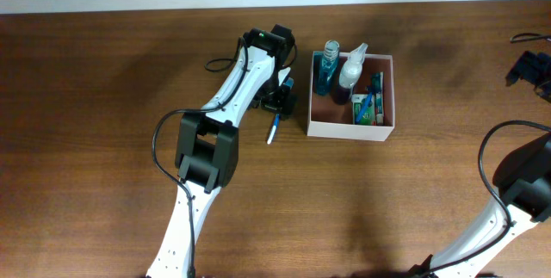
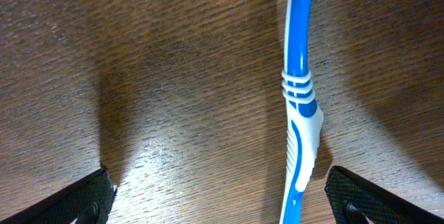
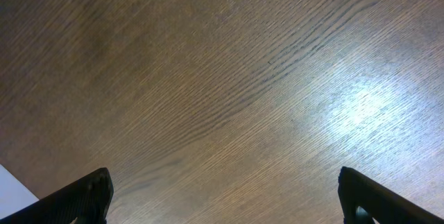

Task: Pack container
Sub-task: 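Lower the left gripper and grasp the blue toothbrush handle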

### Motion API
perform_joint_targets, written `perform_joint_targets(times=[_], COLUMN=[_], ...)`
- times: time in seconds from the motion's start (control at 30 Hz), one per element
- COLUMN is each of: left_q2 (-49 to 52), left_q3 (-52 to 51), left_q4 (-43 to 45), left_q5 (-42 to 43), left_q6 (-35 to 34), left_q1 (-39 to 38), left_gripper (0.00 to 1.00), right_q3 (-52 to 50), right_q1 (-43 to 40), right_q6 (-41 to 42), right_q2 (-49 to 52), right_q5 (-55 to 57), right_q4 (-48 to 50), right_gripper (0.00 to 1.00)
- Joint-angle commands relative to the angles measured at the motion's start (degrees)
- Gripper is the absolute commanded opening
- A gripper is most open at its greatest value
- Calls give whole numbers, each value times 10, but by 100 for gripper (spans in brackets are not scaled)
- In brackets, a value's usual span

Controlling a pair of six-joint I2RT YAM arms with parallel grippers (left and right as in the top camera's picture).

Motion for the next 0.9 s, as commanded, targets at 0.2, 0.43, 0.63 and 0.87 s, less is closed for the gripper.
perform_joint_targets(times=[0.2,0.43,0.63,0.87], left_q2=[6,6,6,6], left_q3=[-9,-9,-9,-9], left_q4=[5,3,3,3], left_q5=[2,2,2,2], left_q6=[-4,-7,-8,-8], left_q1=[1,1,1,1], left_gripper=[90,37,18,11], right_q3=[-4,-4,-4,-4], right_q1=[-2,-2,-2,-2], right_q6=[5,5,5,5], right_q2=[-5,-6,-6,-6], right_q5=[9,9,9,9], right_q4=[2,1,2,1], right_gripper=[99,99,99,99])
